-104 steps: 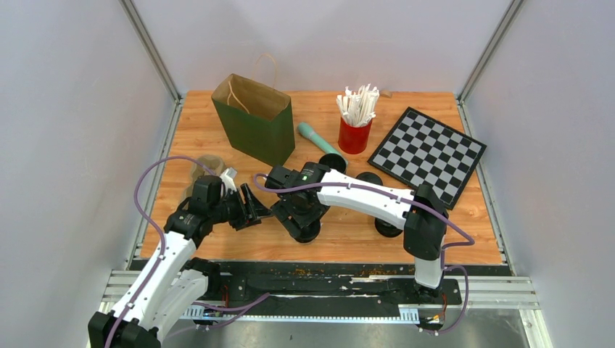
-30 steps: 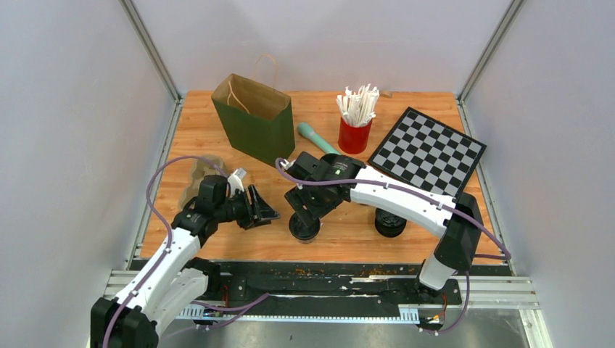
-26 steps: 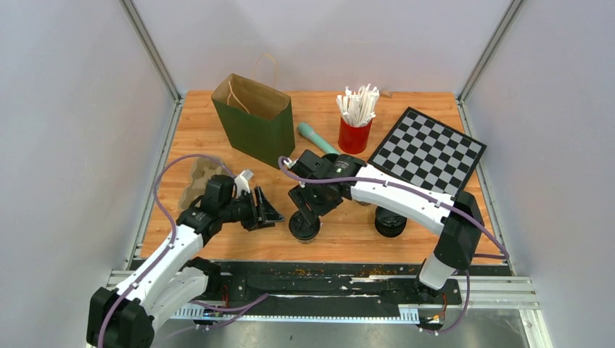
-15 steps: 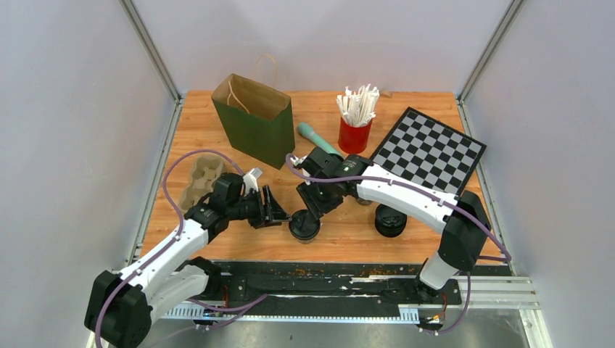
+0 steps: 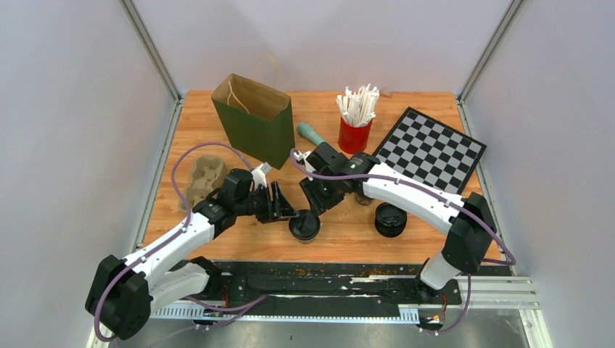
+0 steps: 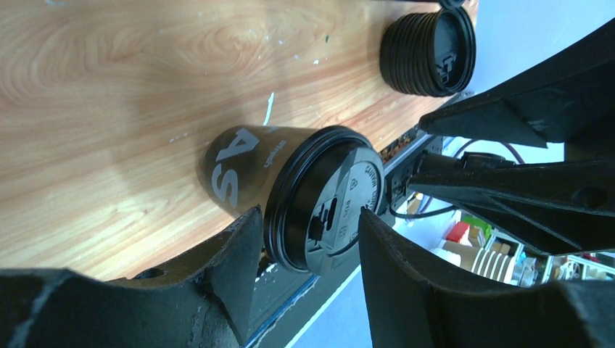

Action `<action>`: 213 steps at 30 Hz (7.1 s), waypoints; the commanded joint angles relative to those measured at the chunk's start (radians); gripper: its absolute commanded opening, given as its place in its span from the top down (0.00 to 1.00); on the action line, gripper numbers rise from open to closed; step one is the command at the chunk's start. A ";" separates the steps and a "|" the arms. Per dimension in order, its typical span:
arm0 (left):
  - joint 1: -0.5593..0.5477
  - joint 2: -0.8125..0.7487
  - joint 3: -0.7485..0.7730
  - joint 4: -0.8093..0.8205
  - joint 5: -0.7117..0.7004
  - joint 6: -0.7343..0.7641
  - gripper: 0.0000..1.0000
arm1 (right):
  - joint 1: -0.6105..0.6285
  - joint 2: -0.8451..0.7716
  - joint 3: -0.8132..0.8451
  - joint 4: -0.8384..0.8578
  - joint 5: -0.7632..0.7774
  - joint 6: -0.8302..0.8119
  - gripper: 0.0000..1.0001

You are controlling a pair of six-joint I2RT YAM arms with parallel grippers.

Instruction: Pack the takeout coffee

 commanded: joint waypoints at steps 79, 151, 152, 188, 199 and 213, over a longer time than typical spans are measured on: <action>-0.044 -0.100 0.047 -0.137 -0.141 -0.043 0.40 | -0.032 -0.092 -0.263 0.391 -0.301 0.109 0.87; 0.028 -0.134 -0.163 0.101 0.016 -0.108 0.43 | -0.105 -0.236 -0.326 0.389 -0.348 0.106 0.60; 0.027 -0.127 -0.157 0.100 0.016 -0.104 0.44 | -0.107 -0.238 -0.338 0.391 -0.350 0.109 0.58; 0.015 0.007 -0.109 0.027 -0.073 0.018 0.56 | -0.152 -0.195 -0.617 0.507 -0.372 0.165 0.72; 0.015 0.108 0.031 0.068 -0.023 0.162 0.53 | -0.190 -0.309 -0.448 0.369 -0.352 0.134 0.62; -0.011 0.102 0.011 0.263 0.084 0.102 0.49 | -0.205 -0.202 -0.338 0.373 -0.341 0.085 0.64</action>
